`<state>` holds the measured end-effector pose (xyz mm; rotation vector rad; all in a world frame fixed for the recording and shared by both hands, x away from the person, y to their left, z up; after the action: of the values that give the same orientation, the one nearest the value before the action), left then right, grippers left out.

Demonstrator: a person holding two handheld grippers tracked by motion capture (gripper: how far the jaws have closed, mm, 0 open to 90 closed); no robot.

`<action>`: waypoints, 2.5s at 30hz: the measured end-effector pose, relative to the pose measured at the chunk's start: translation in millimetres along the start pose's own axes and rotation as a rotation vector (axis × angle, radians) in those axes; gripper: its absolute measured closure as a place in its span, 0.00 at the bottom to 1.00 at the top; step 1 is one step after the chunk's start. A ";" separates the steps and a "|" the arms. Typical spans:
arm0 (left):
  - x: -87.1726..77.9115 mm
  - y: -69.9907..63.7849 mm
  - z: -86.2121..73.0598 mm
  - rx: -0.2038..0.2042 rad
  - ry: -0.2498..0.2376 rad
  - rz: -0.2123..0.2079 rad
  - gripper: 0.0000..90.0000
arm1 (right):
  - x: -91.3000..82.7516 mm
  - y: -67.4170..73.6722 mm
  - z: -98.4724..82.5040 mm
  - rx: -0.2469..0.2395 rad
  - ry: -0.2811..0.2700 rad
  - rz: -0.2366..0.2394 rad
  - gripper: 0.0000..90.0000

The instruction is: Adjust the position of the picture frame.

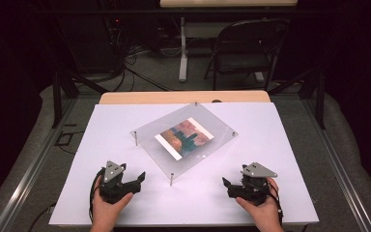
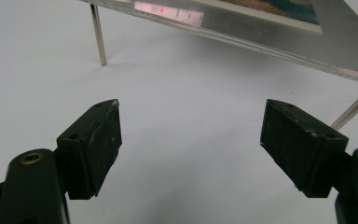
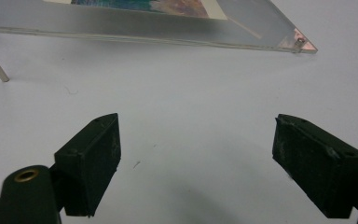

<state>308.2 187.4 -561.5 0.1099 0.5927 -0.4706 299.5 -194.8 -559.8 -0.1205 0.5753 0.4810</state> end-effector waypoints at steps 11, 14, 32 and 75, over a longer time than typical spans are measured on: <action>0.3 -1.5 0.4 0.002 0.003 -0.006 0.23 | 0.7 -2.3 -1.1 0.035 0.023 -0.004 0.20; 0.2 -1.0 0.2 -0.026 0.012 -0.003 0.23 | 2.9 -1.4 -1.2 0.033 0.037 0.004 0.20; 6.5 -23.8 5.4 0.021 0.035 -0.028 0.42 | 1.2 6.8 1.5 -0.007 0.020 0.031 0.36; 30.3 -65.7 1.4 0.037 0.136 -0.106 0.83 | 0.4 12.5 1.4 0.016 0.037 0.058 0.57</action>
<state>300.9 116.7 -575.2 0.1474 0.7252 -0.5803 294.6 -183.3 -558.5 -0.0983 0.6200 0.5309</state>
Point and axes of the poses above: each handheld gripper's, and its own axes: x roughly forward along the jaws, z roughly out of its top, y roughly to its left, the point moved 4 cm from there along x, roughly forward along the jaws, and after that the axes turned 2 degrees about x, right-handed, at the moved point
